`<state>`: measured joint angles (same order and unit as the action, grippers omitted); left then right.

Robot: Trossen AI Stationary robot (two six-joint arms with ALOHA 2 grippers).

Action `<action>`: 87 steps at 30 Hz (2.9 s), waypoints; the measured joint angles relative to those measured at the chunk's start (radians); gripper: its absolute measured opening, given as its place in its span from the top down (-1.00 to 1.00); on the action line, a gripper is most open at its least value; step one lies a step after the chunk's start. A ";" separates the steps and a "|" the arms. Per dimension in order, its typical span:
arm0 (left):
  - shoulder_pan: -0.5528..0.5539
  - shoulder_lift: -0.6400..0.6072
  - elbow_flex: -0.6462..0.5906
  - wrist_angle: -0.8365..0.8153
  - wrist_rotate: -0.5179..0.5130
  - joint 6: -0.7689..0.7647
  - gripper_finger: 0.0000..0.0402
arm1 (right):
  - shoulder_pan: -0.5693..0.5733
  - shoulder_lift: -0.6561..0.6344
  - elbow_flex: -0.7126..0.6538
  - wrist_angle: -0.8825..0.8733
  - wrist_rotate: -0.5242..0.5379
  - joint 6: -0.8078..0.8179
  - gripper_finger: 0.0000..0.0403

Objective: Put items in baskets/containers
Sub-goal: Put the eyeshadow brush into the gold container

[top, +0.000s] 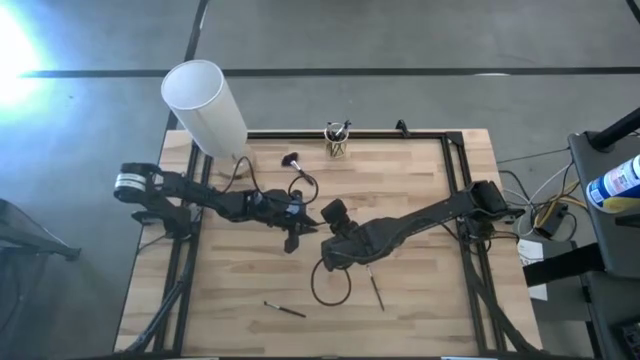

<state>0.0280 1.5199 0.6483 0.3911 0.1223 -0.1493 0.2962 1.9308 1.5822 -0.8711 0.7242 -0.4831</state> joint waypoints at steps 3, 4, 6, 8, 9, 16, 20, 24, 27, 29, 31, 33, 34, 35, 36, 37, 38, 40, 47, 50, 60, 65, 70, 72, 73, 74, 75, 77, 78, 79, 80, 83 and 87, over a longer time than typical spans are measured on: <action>0.000 0.004 0.000 0.017 0.000 0.016 0.64 | 0.000 0.000 0.000 0.006 0.004 0.024 0.95; 0.000 0.004 0.000 0.018 0.000 0.017 0.68 | 0.000 0.000 0.000 0.011 0.007 0.040 0.95; 0.000 0.004 0.000 0.020 -0.004 0.018 0.82 | 0.000 0.000 0.000 0.011 0.010 0.068 0.93; 0.000 0.004 0.000 0.022 -0.019 0.022 0.94 | 0.002 -0.004 0.000 0.009 0.020 0.109 0.89; 0.000 0.004 -0.001 0.029 -0.038 0.021 0.95 | 0.004 -0.007 0.000 0.008 0.031 0.134 0.86; 0.000 0.003 -0.086 0.282 -0.111 0.016 0.97 | 0.011 -0.091 -0.024 -0.044 0.062 0.350 0.63; 0.001 0.003 -0.174 0.541 -0.124 0.012 0.98 | 0.011 -0.182 -0.146 0.052 0.069 0.444 0.53; 0.001 0.002 -0.238 0.755 -0.133 0.006 0.98 | -0.003 -0.284 -0.345 0.339 0.114 0.487 0.47; 0.001 0.002 -0.246 0.820 -0.134 0.007 0.98 | -0.031 -0.360 -0.505 0.690 0.114 0.488 0.42; 0.001 0.002 -0.239 0.830 -0.134 0.010 0.98 | -0.057 -0.397 -0.604 0.955 0.094 0.482 0.38; 0.001 0.002 -0.231 0.830 -0.134 0.015 0.98 | -0.089 -0.417 -0.686 1.178 0.010 0.481 0.36; 0.001 0.002 -0.222 0.829 -0.134 0.023 0.98 | -0.125 -0.432 -0.753 1.364 -0.144 0.481 0.34; 0.002 0.002 -0.219 0.830 -0.134 0.026 0.98 | -0.143 -0.435 -0.781 1.448 -0.223 0.488 0.33; 0.002 0.002 -0.216 0.830 -0.135 0.030 0.98 | -0.158 -0.435 -0.801 1.527 -0.290 0.498 0.33; 0.003 0.002 -0.213 0.827 -0.135 0.035 0.98 | -0.172 -0.432 -0.819 1.590 -0.345 0.507 0.32; 0.003 0.002 -0.209 0.825 -0.135 0.038 0.98 | -0.184 -0.428 -0.833 1.635 -0.384 0.509 0.32; 0.003 0.002 -0.208 0.828 -0.135 0.041 0.98 | -0.195 -0.422 -0.840 1.669 -0.412 0.511 0.32; 0.003 0.002 -0.202 0.826 -0.135 0.044 0.98 | -0.209 -0.405 -0.844 1.704 -0.432 0.511 0.31; 0.007 0.002 -0.194 0.817 -0.135 0.045 0.98 | -0.224 -0.333 -0.793 1.720 -0.444 0.491 0.34; 0.010 0.002 -0.194 0.816 -0.135 0.048 0.98 | -0.223 -0.301 -0.756 1.721 -0.446 0.473 0.39; 0.010 0.002 -0.194 0.786 -0.155 0.068 0.85 | -0.223 -0.247 -0.691 1.711 -0.440 0.470 0.91; 0.017 -0.036 -0.199 0.696 -0.233 0.065 0.60 | -0.224 -0.292 -0.720 1.714 -0.391 0.447 0.94; 0.050 -0.120 -0.245 0.653 -0.230 0.077 0.50 | -0.271 -0.376 -0.726 1.609 -0.355 0.427 0.94; 0.069 -0.146 -0.276 0.652 -0.230 0.071 0.49 | -0.314 -0.407 -0.717 1.563 -0.338 0.423 0.94; 0.076 -0.159 -0.290 0.655 -0.228 0.069 0.48 | -0.340 -0.419 -0.714 1.542 -0.330 0.419 0.95; 0.079 -0.171 -0.305 0.655 -0.225 0.069 0.48 | -0.368 -0.427 -0.707 1.521 -0.328 0.416 0.95; 0.083 -0.180 -0.317 0.654 -0.219 0.070 0.48 | -0.402 -0.433 -0.701 1.503 -0.329 0.412 0.95; 0.084 -0.189 -0.333 0.654 -0.216 0.075 0.48 | -0.470 -0.434 -0.692 1.471 -0.334 0.404 0.95; 0.085 -0.195 -0.339 0.650 -0.216 0.079 0.49 | -0.508 -0.429 -0.686 1.468 -0.344 0.401 0.95; 0.085 -0.197 -0.341 0.653 -0.216 0.086 0.49 | -0.548 -0.419 -0.680 1.472 -0.360 0.401 0.95; 0.085 -0.202 -0.342 0.656 -0.211 0.090 0.50 | -0.589 -0.410 -0.674 1.473 -0.380 0.401 0.95; 0.085 -0.208 -0.345 0.655 -0.210 0.096 0.53 | -0.703 -0.361 -0.655 1.478 -0.442 0.403 0.95; 0.086 -0.210 -0.344 0.655 -0.208 0.106 0.56 | -0.815 -0.283 -0.613 1.482 -0.527 0.466 0.95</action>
<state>0.1139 1.3098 0.3038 1.0459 -0.0862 -0.0431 -0.5183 1.6477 0.9694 0.6110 0.1975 -0.0172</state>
